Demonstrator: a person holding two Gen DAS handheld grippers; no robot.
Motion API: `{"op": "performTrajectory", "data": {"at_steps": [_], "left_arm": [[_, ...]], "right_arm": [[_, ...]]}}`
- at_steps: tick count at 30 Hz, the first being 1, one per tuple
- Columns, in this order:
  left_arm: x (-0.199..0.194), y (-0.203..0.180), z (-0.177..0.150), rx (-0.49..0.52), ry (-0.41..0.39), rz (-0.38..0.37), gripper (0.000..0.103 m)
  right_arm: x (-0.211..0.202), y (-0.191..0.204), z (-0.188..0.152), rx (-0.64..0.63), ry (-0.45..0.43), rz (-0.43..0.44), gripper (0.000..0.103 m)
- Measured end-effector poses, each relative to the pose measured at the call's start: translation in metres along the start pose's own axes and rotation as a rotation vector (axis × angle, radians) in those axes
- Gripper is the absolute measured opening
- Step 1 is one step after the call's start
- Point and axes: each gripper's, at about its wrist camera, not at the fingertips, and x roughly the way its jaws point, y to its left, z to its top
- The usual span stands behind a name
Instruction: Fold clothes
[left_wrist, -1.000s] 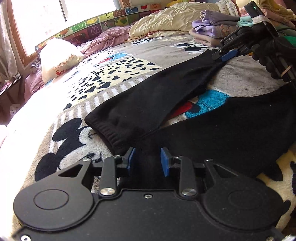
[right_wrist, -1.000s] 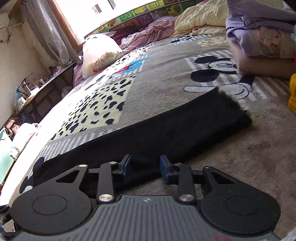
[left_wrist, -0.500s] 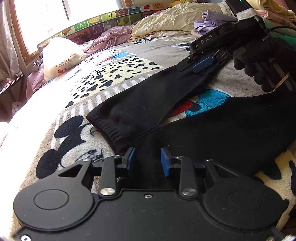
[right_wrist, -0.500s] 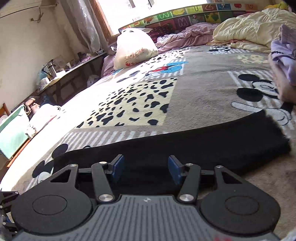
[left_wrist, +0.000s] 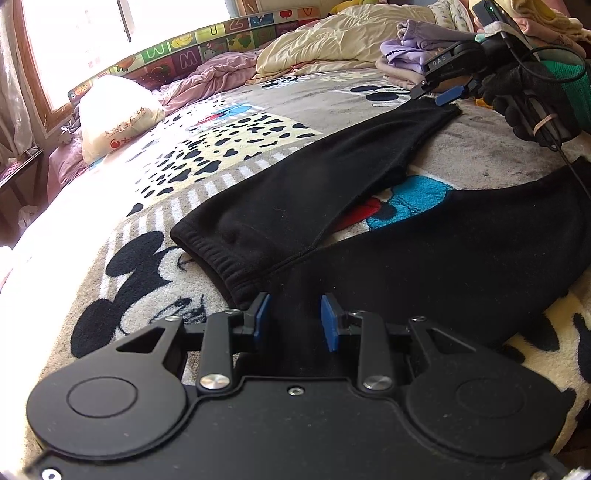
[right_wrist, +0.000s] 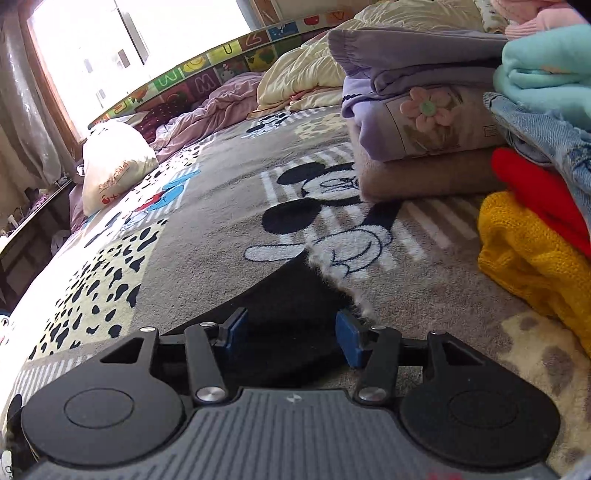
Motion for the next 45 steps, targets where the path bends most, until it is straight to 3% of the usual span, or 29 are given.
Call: {"op": "performTrajectory", "data": {"at_steps": [3, 5, 7, 10, 15, 17, 19, 22, 23, 26, 32, 33, 35, 37, 39, 42, 45], "left_arm": [[0.0, 0.001, -0.001, -0.005, -0.002, -0.002, 0.029], [0.0, 0.002, -0.001, -0.01, -0.004, -0.006, 0.029], [0.0, 0.003, -0.002, -0.014, -0.005, -0.012, 0.029], [-0.001, 0.004, -0.002, -0.01, -0.007, -0.018, 0.029], [-0.001, 0.004, -0.002, -0.001, -0.003, -0.023, 0.029], [-0.001, 0.003, -0.001, 0.002, -0.003, -0.021, 0.029], [0.0, 0.003, -0.002, 0.0, -0.004, -0.018, 0.029], [0.0, 0.003, -0.003, -0.005, -0.006, -0.016, 0.029], [0.0, 0.003, -0.003, -0.007, -0.007, -0.017, 0.029], [0.0, 0.005, -0.003, -0.016, -0.009, -0.023, 0.029], [0.0, 0.006, -0.003, -0.015, -0.01, -0.03, 0.029], [0.0, 0.006, -0.003, -0.014, -0.009, -0.031, 0.029], [0.0, 0.006, -0.003, -0.011, -0.009, -0.031, 0.029], [-0.001, 0.005, -0.003, -0.01, -0.009, -0.029, 0.029], [-0.001, 0.005, -0.004, -0.01, -0.01, -0.028, 0.029], [-0.001, 0.005, -0.004, -0.014, -0.011, -0.028, 0.029], [-0.001, 0.006, -0.004, -0.022, -0.011, -0.032, 0.029]], "right_arm": [[-0.003, 0.044, -0.011, -0.085, 0.031, 0.169, 0.054], [0.007, 0.085, -0.023, -0.147, 0.112, 0.327, 0.053], [0.022, 0.105, -0.033, -0.121, 0.172, 0.389, 0.054], [0.04, 0.089, -0.03, -0.041, 0.155, 0.312, 0.053], [0.03, 0.008, 0.008, 0.077, 0.03, 0.047, 0.051], [0.026, -0.009, 0.015, 0.078, 0.015, -0.005, 0.052], [0.024, -0.005, 0.014, 0.059, -0.009, 0.002, 0.054], [0.026, 0.024, 0.005, 0.007, -0.009, 0.136, 0.056], [0.032, 0.035, 0.002, -0.015, 0.026, 0.171, 0.06], [0.049, 0.067, -0.007, -0.081, 0.133, 0.275, 0.061], [0.046, 0.02, 0.03, -0.047, 0.034, 0.073, 0.049], [0.046, 0.012, 0.036, -0.041, 0.017, 0.039, 0.059], [0.045, -0.004, 0.048, -0.029, -0.016, -0.029, 0.059], [0.033, -0.004, 0.048, -0.019, -0.063, 0.021, 0.059], [0.027, 0.006, 0.039, -0.054, -0.048, 0.096, 0.06], [0.041, 0.031, 0.021, -0.142, 0.089, 0.217, 0.061], [0.058, 0.023, 0.029, -0.135, 0.083, 0.112, 0.06]]}}
